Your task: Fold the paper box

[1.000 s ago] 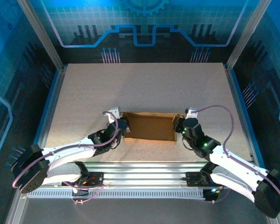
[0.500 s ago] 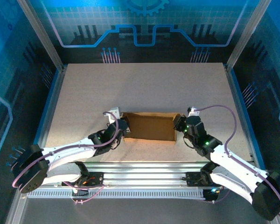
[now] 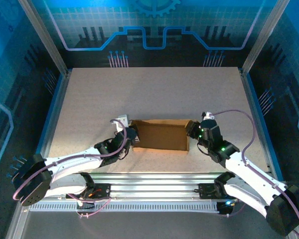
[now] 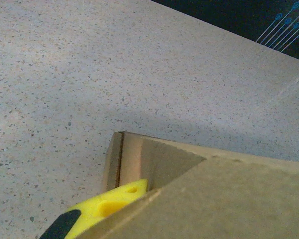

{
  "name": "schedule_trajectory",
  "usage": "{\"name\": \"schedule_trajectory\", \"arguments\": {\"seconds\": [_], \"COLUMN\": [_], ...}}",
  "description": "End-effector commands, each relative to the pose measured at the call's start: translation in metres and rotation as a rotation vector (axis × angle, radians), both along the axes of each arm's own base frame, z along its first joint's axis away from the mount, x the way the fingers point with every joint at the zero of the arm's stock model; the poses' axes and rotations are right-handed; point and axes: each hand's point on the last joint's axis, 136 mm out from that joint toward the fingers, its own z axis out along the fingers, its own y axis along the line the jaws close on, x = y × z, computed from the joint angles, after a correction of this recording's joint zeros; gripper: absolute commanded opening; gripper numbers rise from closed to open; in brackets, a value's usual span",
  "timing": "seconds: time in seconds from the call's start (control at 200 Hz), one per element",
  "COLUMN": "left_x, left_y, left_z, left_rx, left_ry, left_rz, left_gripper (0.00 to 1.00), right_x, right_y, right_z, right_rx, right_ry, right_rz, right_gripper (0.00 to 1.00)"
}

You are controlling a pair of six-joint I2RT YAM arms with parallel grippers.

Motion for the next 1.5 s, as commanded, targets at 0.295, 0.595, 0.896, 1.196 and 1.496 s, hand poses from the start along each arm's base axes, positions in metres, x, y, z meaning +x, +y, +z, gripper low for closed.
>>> {"name": "schedule_trajectory", "arguments": {"seconds": [0.295,0.595,0.896,1.196,1.496], "left_x": [-0.012,-0.017,-0.021,-0.043,-0.079], "left_y": [0.010,0.012,0.008,0.012,0.003], "left_z": [-0.019,-0.024,-0.025,-0.030,-0.017], "left_rx": [0.059,0.070,0.068,0.046,0.008], "left_ry": [0.083,0.084,0.082,0.149,0.139], "left_rz": [0.009,0.015,0.000,-0.072,-0.320], "left_gripper": [0.13,0.13,0.17,0.59,0.99], "right_x": [-0.011,-0.032,-0.045,-0.061,-0.081], "right_y": [-0.011,-0.017,-0.018,-0.008,0.007], "right_z": [-0.015,-0.044,-0.049,-0.046,-0.033], "right_rx": [0.032,0.004,-0.006,-0.074,-0.104], "right_ry": [0.061,0.123,0.137,0.173,0.158], "right_rz": [-0.059,-0.039,-0.002,0.148,0.336], "right_gripper": [0.20,0.27,0.37,0.78,1.00]}}
